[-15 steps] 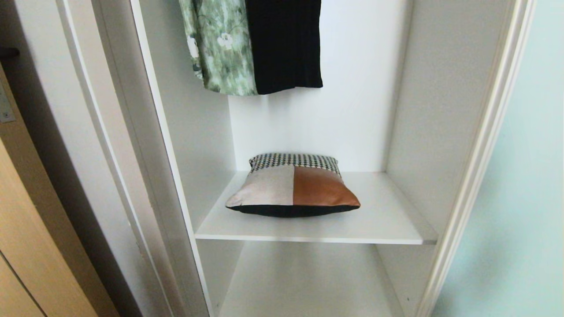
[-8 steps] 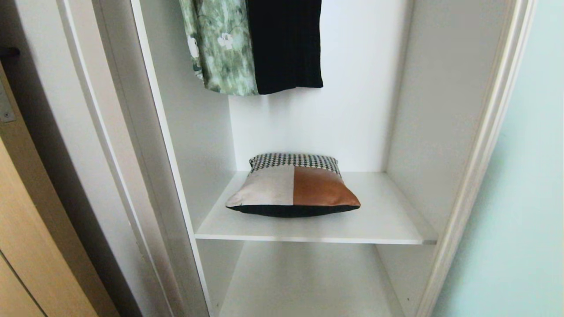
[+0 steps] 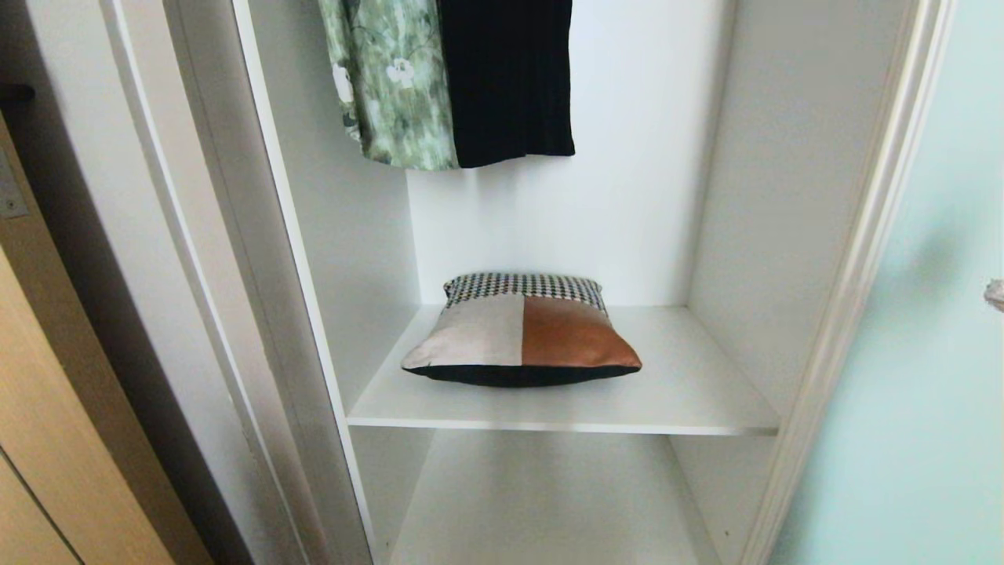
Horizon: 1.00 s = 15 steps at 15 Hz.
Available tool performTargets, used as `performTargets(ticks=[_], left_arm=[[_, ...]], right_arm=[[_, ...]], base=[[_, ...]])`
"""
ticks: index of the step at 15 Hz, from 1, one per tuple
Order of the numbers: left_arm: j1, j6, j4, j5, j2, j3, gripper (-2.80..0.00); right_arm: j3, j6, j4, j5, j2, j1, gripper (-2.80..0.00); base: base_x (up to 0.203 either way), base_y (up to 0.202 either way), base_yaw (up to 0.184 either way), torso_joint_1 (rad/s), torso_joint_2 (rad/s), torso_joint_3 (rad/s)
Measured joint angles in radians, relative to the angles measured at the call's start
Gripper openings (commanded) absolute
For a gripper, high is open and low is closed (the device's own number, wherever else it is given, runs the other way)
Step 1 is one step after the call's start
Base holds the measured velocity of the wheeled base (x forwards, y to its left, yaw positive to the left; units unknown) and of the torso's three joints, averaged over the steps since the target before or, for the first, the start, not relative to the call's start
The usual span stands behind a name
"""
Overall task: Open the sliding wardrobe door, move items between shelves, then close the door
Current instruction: Close the door
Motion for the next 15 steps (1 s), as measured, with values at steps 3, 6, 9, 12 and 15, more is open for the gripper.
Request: performTargets(ticks=[3, 6, 9, 12, 15], left_arm=[[0.000, 0.000, 0.000, 0.000, 0.000, 0.000, -2.80], [0.000, 0.000, 0.000, 0.000, 0.000, 0.000, -2.80], [0.000, 0.000, 0.000, 0.000, 0.000, 0.000, -2.80], [0.000, 0.000, 0.000, 0.000, 0.000, 0.000, -2.80], [0.000, 0.000, 0.000, 0.000, 0.000, 0.000, -2.80]], right_arm=[[-0.058, 0.001, 0.005, -0.001, 0.110, -0.008, -2.80], [-0.115, 0.002, 0.007, -0.050, 0.205, -0.001, -2.80], [-0.175, 0.016, 0.009, -0.114, 0.287, 0.036, -2.80], [-0.236, 0.067, 0.009, -0.188, 0.359, 0.083, -2.80], [-0.275, 0.081, 0.008, -0.234, 0.421, 0.111, -2.80]], base=[[0.000, 0.000, 0.000, 0.000, 0.00, 0.000], [0.000, 0.000, 0.000, 0.000, 0.00, 0.000], [0.000, 0.000, 0.000, 0.000, 0.00, 0.000], [0.000, 0.000, 0.000, 0.000, 0.00, 0.000], [0.000, 0.000, 0.000, 0.000, 0.00, 0.000]])
